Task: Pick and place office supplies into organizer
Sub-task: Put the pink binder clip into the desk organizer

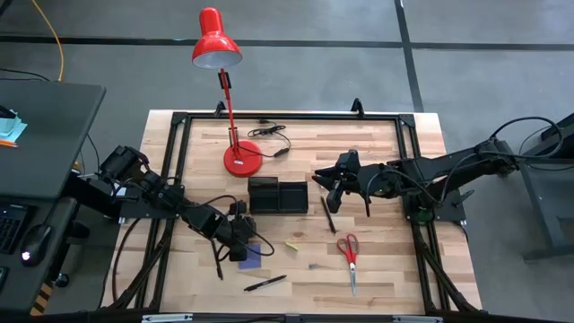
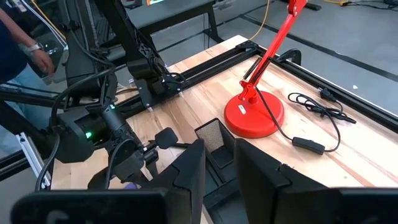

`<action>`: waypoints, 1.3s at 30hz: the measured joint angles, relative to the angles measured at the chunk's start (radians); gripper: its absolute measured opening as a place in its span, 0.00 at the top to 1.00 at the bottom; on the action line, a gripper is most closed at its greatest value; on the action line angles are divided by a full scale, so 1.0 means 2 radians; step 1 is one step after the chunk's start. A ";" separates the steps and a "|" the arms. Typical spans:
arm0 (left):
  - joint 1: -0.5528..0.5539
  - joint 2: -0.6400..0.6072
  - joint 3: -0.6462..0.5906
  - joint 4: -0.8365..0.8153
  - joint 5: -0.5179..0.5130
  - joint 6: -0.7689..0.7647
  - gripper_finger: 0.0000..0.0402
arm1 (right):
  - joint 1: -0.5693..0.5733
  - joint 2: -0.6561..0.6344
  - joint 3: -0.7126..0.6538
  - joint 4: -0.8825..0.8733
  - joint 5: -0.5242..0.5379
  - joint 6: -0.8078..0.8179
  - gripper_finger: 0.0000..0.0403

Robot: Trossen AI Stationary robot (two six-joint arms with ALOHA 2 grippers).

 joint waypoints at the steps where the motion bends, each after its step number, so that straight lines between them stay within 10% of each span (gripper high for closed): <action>1: 0.000 0.000 0.000 0.000 0.000 0.000 0.87 | 0.000 0.000 0.000 0.000 0.003 0.000 0.80; 39: 0.000 -0.083 0.038 -0.078 -0.051 0.042 1.00 | 0.000 0.000 0.000 0.002 0.005 -0.005 0.80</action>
